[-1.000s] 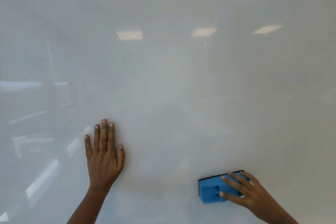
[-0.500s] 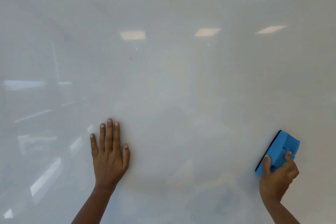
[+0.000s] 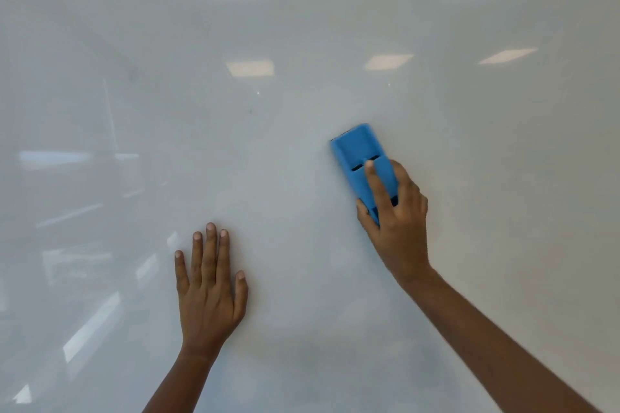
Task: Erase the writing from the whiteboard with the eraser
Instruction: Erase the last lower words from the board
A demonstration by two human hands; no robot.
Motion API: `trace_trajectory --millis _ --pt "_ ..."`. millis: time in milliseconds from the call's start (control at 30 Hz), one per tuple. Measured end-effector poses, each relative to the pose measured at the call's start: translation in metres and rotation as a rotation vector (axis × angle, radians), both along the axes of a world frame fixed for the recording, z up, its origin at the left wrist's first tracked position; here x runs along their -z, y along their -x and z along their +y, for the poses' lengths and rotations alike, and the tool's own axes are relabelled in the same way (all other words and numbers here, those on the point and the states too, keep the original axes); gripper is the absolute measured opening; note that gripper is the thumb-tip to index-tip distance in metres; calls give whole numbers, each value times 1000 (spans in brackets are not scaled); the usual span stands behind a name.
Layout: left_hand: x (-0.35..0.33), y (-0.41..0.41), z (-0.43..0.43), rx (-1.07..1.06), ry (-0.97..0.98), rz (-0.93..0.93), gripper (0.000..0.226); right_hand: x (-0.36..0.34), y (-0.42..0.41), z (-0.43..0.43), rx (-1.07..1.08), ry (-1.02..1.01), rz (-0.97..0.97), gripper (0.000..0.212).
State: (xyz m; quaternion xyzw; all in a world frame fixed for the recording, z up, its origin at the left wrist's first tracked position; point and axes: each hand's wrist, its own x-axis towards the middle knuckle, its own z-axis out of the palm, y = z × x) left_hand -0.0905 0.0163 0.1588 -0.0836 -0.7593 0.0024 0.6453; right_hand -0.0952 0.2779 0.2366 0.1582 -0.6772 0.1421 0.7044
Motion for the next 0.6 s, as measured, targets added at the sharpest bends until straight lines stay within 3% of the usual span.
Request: trace_trajectory --millis 67,133,333,600 --pt "0 0 0 -1 2 2 56 -9 0 18 17 -216 39 44" --pt "0 0 0 -1 0 7 56 -20 3 42 45 -296 66 42" --pt "-1 -1 2 -13 -5 23 56 -29 17 125 49 235 -70 52" --pt "-42 -3 0 -11 -16 129 49 -72 18 109 -12 542 -56 53"
